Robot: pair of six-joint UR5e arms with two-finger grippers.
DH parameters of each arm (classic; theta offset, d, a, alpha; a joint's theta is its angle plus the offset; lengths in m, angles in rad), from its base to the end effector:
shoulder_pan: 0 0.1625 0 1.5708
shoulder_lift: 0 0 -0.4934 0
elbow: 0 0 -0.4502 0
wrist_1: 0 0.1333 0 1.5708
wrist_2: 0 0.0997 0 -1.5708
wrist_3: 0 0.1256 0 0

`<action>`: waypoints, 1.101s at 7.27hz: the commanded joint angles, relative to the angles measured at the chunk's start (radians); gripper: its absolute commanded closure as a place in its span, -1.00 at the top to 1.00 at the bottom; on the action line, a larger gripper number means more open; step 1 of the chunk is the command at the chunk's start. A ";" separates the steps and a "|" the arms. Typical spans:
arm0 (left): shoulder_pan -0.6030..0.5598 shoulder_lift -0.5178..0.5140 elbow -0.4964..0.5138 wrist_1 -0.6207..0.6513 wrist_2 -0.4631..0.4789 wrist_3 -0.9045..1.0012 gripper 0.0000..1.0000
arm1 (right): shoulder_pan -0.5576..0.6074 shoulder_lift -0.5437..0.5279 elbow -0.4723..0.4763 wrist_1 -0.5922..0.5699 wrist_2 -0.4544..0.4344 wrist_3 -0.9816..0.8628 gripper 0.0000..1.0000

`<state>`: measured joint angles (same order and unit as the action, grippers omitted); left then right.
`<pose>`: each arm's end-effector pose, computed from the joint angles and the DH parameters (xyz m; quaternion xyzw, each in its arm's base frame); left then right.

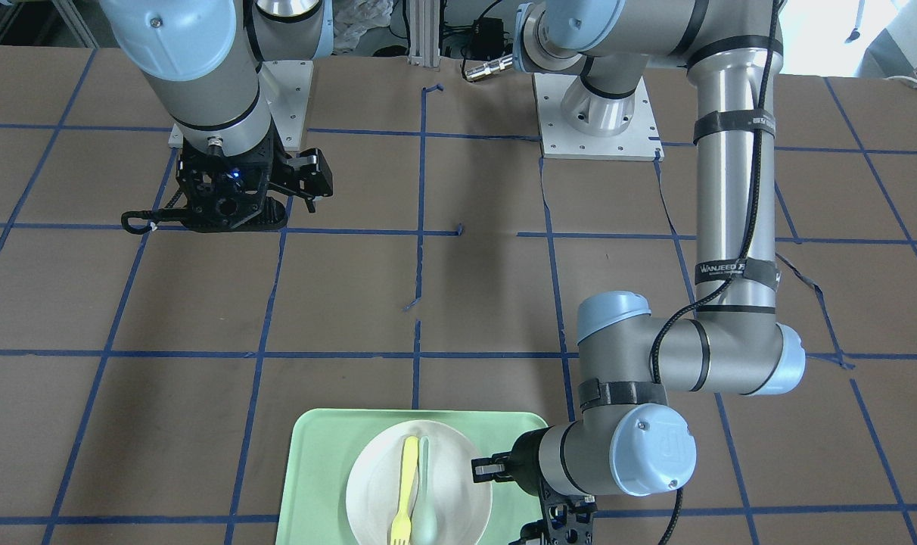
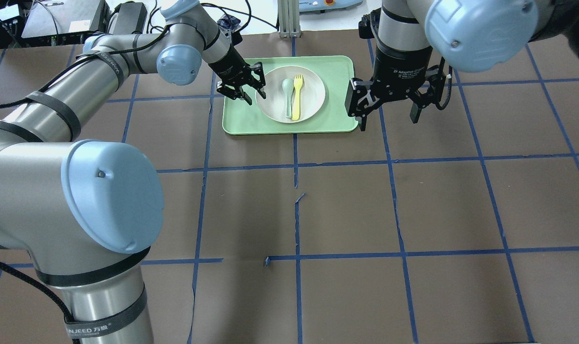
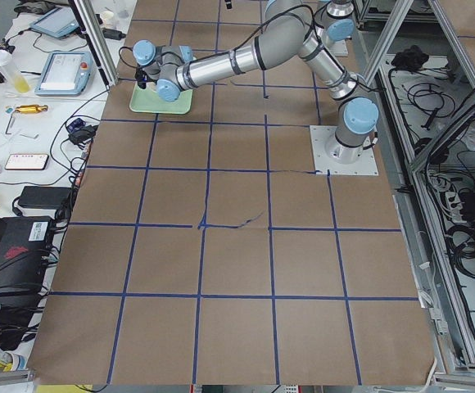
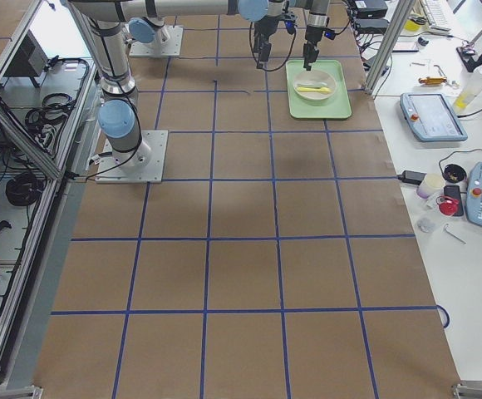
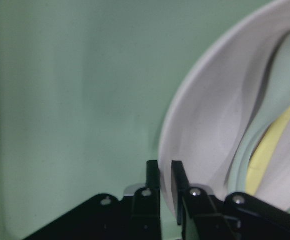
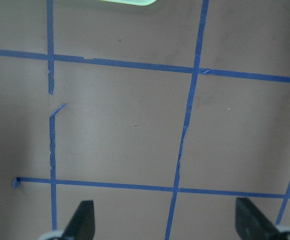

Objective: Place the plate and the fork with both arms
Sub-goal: 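Open the left gripper and withdraw it while the right gripper moves over the plate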

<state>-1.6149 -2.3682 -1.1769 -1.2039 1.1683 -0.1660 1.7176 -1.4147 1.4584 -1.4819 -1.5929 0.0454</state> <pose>-0.2203 -0.8536 0.2113 0.0633 -0.9776 -0.0388 0.1969 0.2182 -0.5831 0.4926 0.0513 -0.9964 -0.0649 0.0173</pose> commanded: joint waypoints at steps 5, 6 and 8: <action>0.251 0.295 -0.220 -0.103 0.350 0.236 1.00 | 0.000 0.238 -0.061 -0.276 0.073 -0.036 0.88; 0.257 0.323 -0.233 -0.105 0.352 0.237 1.00 | 0.000 0.273 -0.081 -0.332 0.071 -0.038 0.90; 0.247 0.371 -0.311 -0.102 0.350 0.237 1.00 | 0.010 0.394 -0.186 -0.385 0.077 -0.029 0.97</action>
<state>-1.3660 -2.0290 -1.4407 -1.3071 1.5167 0.0678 1.7206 -1.0938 1.3393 -1.8231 -1.5185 0.0131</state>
